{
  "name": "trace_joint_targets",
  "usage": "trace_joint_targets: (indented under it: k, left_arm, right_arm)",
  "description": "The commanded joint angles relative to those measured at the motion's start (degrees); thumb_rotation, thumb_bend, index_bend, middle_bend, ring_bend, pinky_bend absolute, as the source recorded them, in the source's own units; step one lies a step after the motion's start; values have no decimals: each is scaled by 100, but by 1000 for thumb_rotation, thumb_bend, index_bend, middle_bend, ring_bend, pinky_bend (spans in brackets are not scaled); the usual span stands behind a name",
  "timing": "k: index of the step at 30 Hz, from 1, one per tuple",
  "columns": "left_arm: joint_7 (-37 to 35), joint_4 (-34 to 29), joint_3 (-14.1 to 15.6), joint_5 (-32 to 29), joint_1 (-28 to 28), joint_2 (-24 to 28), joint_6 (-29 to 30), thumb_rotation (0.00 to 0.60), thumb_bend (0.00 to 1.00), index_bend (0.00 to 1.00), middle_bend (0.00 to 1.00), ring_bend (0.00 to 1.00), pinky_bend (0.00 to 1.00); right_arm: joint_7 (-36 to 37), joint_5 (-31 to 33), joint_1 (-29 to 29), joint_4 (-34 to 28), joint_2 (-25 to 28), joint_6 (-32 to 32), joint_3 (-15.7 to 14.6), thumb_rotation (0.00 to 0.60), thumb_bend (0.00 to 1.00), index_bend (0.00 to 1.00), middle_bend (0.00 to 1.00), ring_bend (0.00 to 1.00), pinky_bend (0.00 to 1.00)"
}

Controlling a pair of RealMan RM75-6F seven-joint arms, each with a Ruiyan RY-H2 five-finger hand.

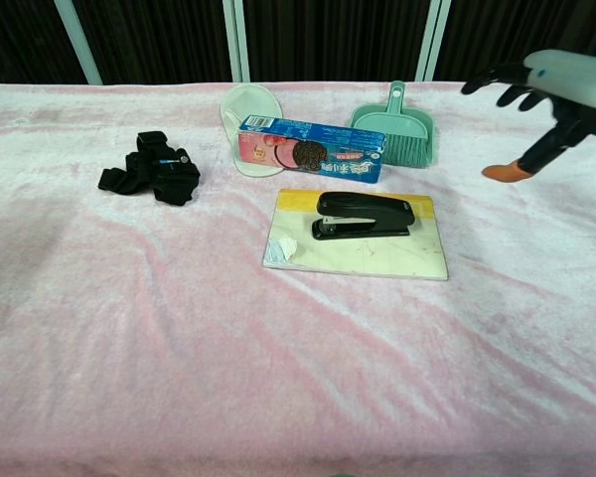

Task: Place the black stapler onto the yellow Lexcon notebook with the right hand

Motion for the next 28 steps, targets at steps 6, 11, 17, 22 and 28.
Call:
trace_joint_targets:
  k: [6, 11, 17, 22, 28]
  left_arm:
    - [5, 42, -12, 60, 22, -54, 96, 600, 325, 117, 14, 0, 2]
    - [30, 73, 2, 143, 33, -88, 159, 600, 325, 117, 14, 0, 2]
    - [85, 122, -3, 182, 39, -138, 207, 600, 325, 117, 14, 0, 2]
    - [97, 142, -6, 210, 36, -154, 226, 600, 325, 117, 14, 0, 2]
    - [45, 157, -7, 246, 34, -147, 238, 600, 325, 117, 14, 0, 2]
  right_arm:
    - [1487, -2504, -1609, 648, 691, 1273, -1268, 600, 185, 156, 43, 135, 105]
    - [1760, -3021, -2135, 1379, 529, 1860, -1588, 600, 185, 156, 42, 132, 102]
    - [1789, -3142, -2570, 2351, 163, 2210, -1550, 600, 185, 150, 43, 128, 102]
    - [1860, -3099, -2647, 2687, 99, 2157, -1367, 600, 185, 144, 43, 127, 102]
    - [1890, -3085, -2701, 2942, -12, 1997, -1232, 600, 186, 144, 43, 127, 102]
